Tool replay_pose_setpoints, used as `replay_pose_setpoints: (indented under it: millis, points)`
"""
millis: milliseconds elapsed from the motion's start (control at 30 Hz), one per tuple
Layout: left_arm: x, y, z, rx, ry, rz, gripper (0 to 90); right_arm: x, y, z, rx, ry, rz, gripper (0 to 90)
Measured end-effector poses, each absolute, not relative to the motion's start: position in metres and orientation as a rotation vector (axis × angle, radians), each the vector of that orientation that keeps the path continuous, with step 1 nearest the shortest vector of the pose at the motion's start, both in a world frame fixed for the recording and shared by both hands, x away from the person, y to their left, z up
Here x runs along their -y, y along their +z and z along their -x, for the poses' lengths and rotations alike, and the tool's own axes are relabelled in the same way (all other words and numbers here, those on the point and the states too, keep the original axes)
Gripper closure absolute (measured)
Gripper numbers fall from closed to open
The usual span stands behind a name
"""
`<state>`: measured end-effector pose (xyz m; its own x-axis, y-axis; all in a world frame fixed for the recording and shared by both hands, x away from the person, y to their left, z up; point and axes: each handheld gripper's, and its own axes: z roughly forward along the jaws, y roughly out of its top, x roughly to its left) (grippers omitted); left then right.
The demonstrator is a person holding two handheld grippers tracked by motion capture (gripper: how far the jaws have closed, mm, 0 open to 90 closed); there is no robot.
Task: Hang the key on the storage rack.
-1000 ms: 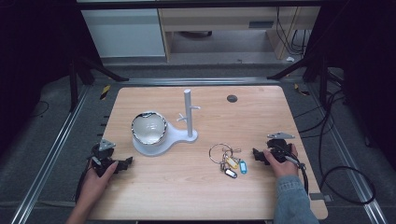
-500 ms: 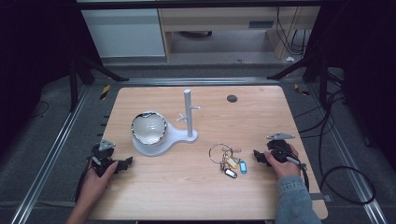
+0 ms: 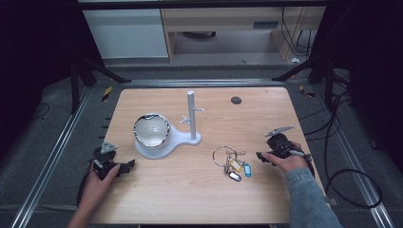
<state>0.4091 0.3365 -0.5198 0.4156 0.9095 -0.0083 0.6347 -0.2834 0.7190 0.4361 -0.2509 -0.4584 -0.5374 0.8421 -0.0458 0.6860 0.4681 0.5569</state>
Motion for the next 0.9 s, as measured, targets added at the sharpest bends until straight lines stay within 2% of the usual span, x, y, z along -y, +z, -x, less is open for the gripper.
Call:
replay_pose_setpoints:
  millis: [267, 567, 900]
  points:
    - [-0.336, -0.520, -0.409, -1.304, 0.544, -2.021, 0.0, 0.228, -0.446, -0.446, -2.577, 0.622, -1.158, 51.4]
    - [-0.336, -0.520, -0.409, -1.304, 0.544, -2.021, 0.0, 0.199, -0.442, -0.453, -2.728, 0.524, -0.994, 67.6]
    - [-0.336, -0.520, -0.409, -1.304, 0.544, -2.021, 0.0, 0.174, -0.447, -0.470, -2.821, 0.415, -0.848, 67.5]
